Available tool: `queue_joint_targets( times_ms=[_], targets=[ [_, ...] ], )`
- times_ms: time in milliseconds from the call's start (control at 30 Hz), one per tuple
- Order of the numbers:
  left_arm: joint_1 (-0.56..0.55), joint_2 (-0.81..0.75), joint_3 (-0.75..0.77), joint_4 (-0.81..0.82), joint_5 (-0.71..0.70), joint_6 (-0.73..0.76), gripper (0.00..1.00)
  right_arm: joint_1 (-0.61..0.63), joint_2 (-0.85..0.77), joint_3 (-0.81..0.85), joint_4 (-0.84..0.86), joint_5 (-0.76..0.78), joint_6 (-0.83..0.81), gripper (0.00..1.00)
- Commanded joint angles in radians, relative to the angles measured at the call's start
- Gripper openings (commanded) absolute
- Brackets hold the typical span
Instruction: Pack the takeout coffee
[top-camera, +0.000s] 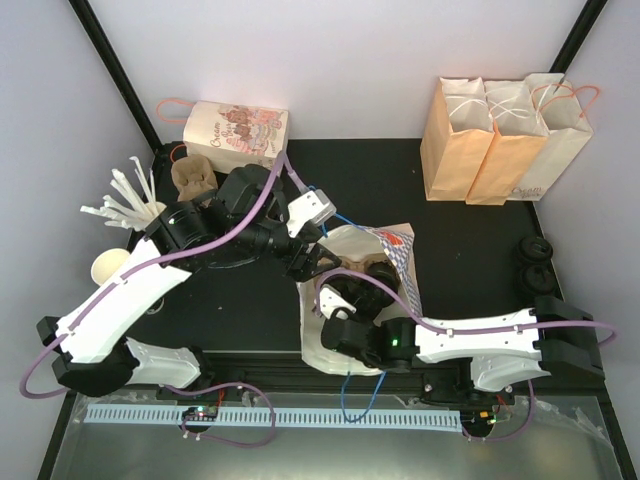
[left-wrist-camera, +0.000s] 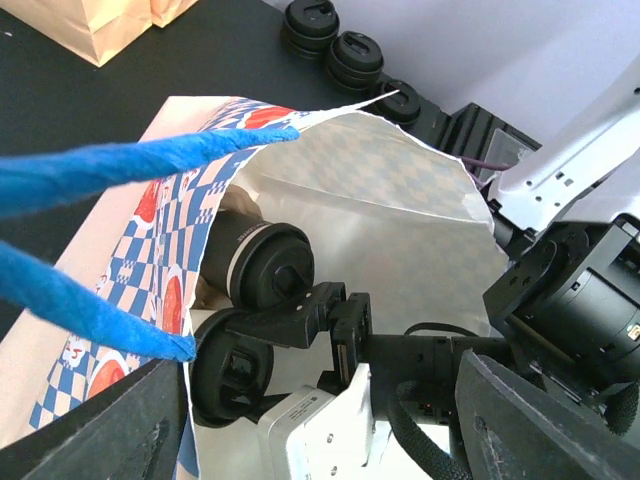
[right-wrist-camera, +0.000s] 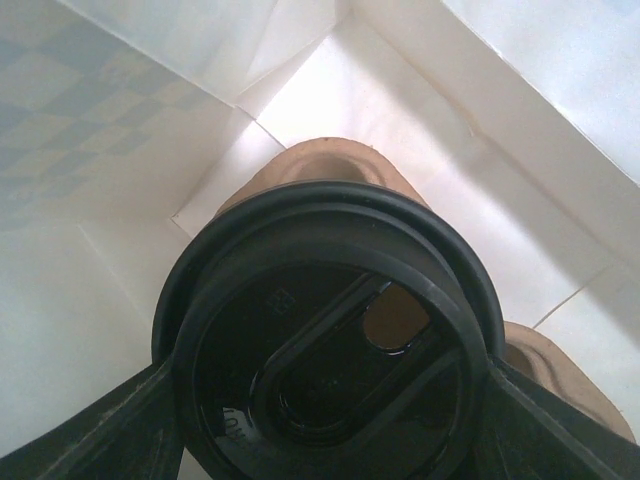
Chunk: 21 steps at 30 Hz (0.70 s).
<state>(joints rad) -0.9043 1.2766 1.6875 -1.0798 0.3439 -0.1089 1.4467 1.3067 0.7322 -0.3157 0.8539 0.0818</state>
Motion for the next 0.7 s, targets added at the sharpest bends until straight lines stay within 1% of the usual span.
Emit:
queue_joint_targets(
  times_ms=[0,100,200,400,667],
  targets=[
    [0.015,0.027,0.098,0.033,0.064,0.013,0.73,-0.020,-0.001,-0.032,-0.038,-0.026,0.053,0.46],
    [0.015,0.056,0.098,-0.011,0.021,0.024,0.71,-0.023,-0.003,-0.026,-0.042,-0.055,0.055,0.46],
    [0.015,0.071,0.097,-0.041,-0.012,0.030,0.71,-0.030,-0.009,-0.013,-0.051,-0.070,0.058,0.46],
    [0.015,0.110,0.094,-0.083,-0.036,0.059,0.68,-0.096,0.007,0.033,-0.109,-0.146,0.062,0.45],
    [0.015,0.133,0.092,-0.076,-0.027,0.065,0.66,-0.107,0.135,0.128,-0.231,-0.090,0.093,0.46]
  ],
)
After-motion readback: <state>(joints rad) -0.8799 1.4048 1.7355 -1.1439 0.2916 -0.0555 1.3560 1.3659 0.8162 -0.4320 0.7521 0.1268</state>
